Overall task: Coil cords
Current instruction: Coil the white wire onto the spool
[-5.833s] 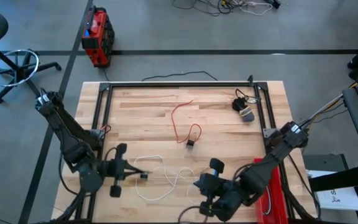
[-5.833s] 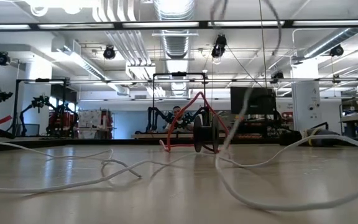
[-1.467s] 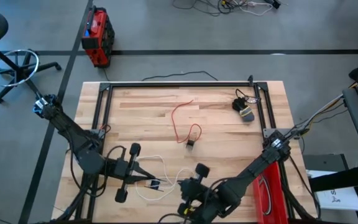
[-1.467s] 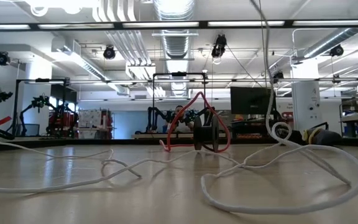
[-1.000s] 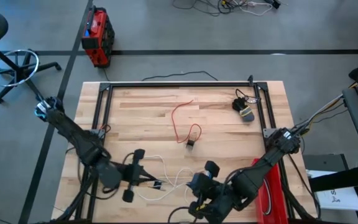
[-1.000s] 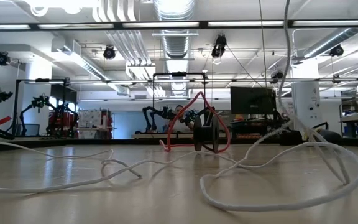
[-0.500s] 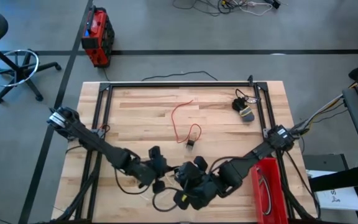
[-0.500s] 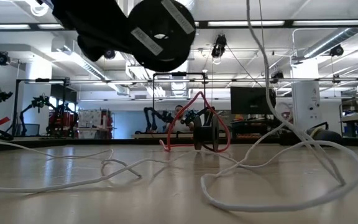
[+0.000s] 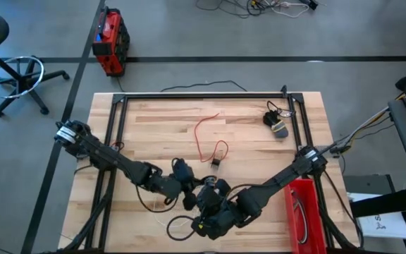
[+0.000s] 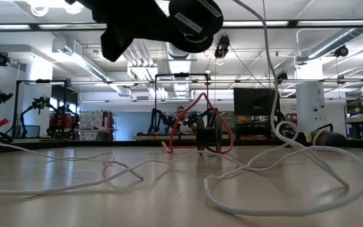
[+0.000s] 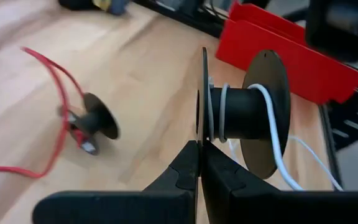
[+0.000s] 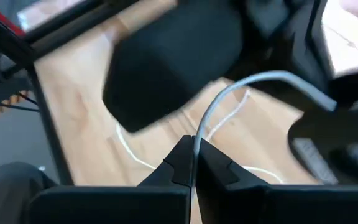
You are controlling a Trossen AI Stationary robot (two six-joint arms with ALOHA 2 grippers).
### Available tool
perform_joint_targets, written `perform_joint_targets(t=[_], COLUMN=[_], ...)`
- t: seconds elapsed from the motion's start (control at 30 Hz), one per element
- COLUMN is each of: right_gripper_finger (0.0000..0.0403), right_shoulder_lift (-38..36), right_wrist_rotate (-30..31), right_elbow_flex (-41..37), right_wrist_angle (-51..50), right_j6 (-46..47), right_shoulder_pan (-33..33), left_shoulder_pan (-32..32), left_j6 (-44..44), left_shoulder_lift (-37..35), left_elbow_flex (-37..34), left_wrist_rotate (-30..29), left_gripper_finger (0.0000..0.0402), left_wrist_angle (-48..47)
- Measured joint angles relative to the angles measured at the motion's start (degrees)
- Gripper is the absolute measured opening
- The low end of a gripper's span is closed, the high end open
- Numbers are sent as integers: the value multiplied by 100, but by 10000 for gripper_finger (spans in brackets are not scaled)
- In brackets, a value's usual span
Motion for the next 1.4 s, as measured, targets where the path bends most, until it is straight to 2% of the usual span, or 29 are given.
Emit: perform_joint_targets(t=[0.1,0.4,0.53,0.7,0.97,1.2,1.4], right_gripper_finger=[0,0,0,0,0,0,0], right_shoulder_lift=[16,-6,-19,-76,-253,-419,-419], right_wrist_rotate=[37,98,302,445,258,263,82], right_elbow_flex=[-22,-261,-338,-275,-2,34,63], right_wrist_angle=[-77,-192,-187,-326,-643,-826,-784], right_j6=[50,193,179,-239,-1003,-1026,-1115], right_shoulder_pan=[75,314,363,477,746,671,504], left_shoulder_pan=[38,-69,-227,-506,-1077,-1235,-1175], left_j6=[-29,839,1394,2075,2852,2926,2459], left_shoulder_lift=[-89,-856,-1177,-1457,-1675,-1555,-1383], left_elbow_flex=[-6,-13,-29,-37,-290,-729,-1136], left_wrist_rotate=[-64,-9,378,622,797,822,732], left_gripper_finger=[0,0,0,0,0,0,0], left_wrist_angle=[-14,627,1054,1024,678,560,618])
